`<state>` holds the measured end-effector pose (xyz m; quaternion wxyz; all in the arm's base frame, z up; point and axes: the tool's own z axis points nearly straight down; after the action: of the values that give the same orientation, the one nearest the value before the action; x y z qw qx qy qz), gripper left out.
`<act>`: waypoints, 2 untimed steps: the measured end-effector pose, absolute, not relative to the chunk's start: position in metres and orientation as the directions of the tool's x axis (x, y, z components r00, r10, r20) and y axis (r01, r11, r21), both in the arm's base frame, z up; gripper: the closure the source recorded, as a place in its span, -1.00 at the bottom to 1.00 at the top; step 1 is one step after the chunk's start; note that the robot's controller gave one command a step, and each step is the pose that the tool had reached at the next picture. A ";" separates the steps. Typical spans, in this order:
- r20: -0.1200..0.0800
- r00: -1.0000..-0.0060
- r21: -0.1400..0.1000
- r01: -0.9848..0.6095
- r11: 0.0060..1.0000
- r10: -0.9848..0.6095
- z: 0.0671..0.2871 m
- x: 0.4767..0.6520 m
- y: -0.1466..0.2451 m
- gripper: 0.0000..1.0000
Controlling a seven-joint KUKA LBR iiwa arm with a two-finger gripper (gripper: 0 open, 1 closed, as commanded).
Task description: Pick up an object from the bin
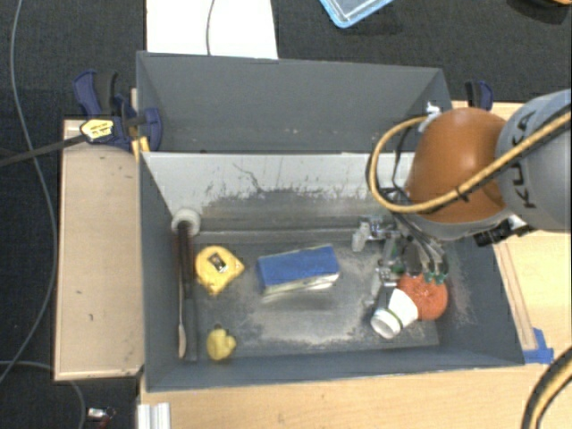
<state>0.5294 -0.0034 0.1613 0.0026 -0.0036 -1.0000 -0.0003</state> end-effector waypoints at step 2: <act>-0.007 -0.996 0.000 -0.086 0.996 -0.086 0.107 0.557 0.022 -1.00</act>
Offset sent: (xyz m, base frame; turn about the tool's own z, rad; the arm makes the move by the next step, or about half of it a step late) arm 0.0382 0.0408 -0.0913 -0.1454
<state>0.5568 0.0224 0.1068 -0.0037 0.0431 -0.9991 0.0000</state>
